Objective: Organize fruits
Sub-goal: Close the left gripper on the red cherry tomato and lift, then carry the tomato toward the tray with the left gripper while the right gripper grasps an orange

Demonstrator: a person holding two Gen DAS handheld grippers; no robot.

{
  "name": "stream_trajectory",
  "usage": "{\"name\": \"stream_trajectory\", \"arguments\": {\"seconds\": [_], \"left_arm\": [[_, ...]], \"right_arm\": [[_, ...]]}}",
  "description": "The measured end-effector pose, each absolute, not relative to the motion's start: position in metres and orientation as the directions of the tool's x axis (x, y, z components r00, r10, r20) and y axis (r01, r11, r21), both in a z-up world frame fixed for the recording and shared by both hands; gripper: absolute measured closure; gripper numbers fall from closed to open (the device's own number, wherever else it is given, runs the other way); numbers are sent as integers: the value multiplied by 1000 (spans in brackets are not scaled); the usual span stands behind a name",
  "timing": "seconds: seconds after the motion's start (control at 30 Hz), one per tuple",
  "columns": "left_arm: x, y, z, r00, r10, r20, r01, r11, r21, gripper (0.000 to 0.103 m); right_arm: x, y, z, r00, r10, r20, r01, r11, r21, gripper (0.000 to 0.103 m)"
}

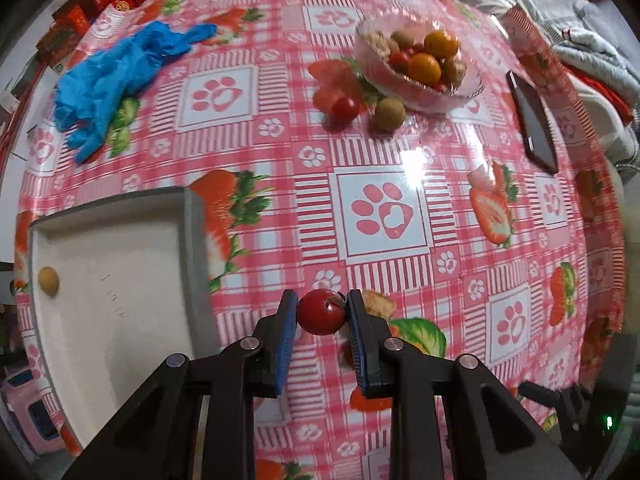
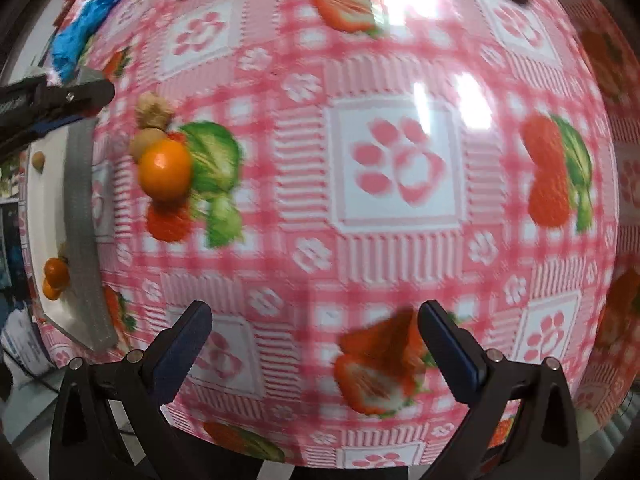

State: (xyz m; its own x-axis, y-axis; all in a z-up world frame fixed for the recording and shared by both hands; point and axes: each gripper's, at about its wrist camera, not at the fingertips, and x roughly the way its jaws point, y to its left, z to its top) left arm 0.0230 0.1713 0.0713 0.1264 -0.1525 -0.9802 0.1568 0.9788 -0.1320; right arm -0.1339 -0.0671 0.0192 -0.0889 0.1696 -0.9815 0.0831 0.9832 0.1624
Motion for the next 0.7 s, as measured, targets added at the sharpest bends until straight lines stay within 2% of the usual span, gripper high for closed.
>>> {"name": "stream_trajectory", "arguments": {"seconds": [0.2, 0.43, 0.5, 0.57, 0.7], "left_arm": [[3, 208, 91, 151, -141, -978, 137, 983, -121, 77], [-21, 235, 85, 140, -102, -985, 93, 992, -89, 77], [-25, 244, 84, 135, -94, -986, 78, 993, -84, 77], [-30, 252, 83, 133, -91, -987, 66, 994, -83, 77], [-36, 264, 82, 137, -69, -988, 65, 996, -60, 77]], "right_arm": [[-97, -29, 22, -58, 193, -980, 41, 981, 191, 0], [-59, 27, 21, -33, 170, -985, -31, 985, 171, 4], [-46, 40, 19, -27, 166, -986, -27, 986, 167, 9], [-37, 59, 17, -30, 158, -987, -22, 987, 159, 31], [-32, 78, 13, -19, 125, -992, -33, 992, 125, 39]]}}
